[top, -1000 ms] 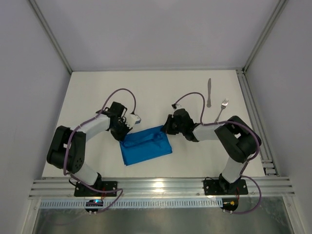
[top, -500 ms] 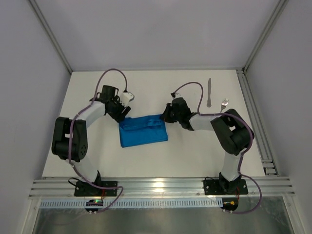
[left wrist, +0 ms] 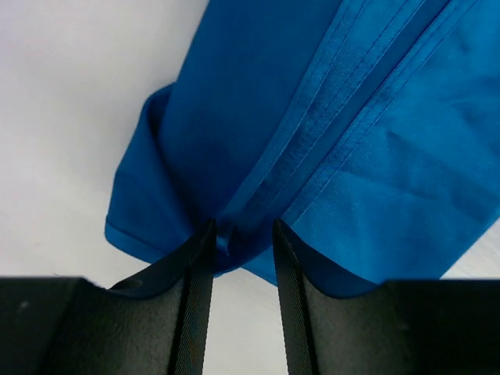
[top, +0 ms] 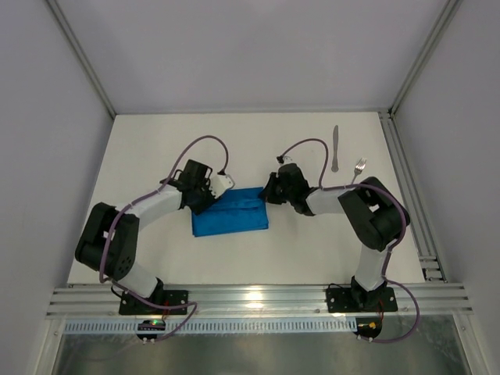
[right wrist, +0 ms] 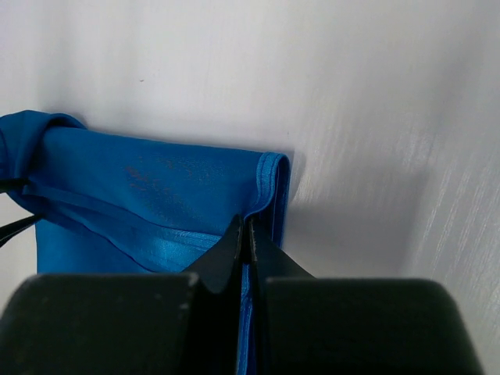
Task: Fold the napkin into a case and place the utensils inside
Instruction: Fold the lower triangle-folded napkin at the center of the board, then smooth out the 2/3-rectangle-folded napkin at the center of the board.
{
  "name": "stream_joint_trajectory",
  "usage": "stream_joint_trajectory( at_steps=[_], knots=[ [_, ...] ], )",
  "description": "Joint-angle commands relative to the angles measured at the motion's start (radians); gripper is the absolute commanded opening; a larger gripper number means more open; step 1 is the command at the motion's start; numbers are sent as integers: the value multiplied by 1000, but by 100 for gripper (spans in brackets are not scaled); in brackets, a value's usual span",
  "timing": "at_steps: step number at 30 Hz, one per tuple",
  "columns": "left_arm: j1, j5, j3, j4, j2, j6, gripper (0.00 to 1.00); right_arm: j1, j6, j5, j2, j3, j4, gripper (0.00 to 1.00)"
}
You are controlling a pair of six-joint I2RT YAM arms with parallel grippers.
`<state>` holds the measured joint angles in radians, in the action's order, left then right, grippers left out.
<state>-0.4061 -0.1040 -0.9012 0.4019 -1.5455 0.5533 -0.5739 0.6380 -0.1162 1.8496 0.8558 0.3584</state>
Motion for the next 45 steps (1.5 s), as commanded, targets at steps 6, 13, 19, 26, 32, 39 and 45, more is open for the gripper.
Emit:
stream_joint_trajectory(
  at_steps=[6, 13, 19, 26, 32, 39, 45],
  knots=[
    [-46, 210, 38, -205, -57, 34, 27, -4, 9, -2, -49, -44, 47, 4],
    [-46, 191, 73, -176, -38, 68, 0, -4, -9, -11, -78, -61, 40, 4],
    [-46, 178, 159, -213, 25, 108, 0, 0, -144, -65, -176, -18, -79, 34],
    [-46, 162, 206, -265, 93, 123, 0, 49, -317, -186, -153, 207, -308, 49],
    [-46, 158, 209, -268, 117, 117, 0, 43, -297, -266, -118, 224, -279, 22],
    [-46, 113, 180, -213, 131, 65, 0, -70, -225, -339, -257, -122, 57, 5],
    [-46, 113, 180, -193, 143, 54, 0, -129, -124, -266, -127, -181, 152, 4]
  ],
)
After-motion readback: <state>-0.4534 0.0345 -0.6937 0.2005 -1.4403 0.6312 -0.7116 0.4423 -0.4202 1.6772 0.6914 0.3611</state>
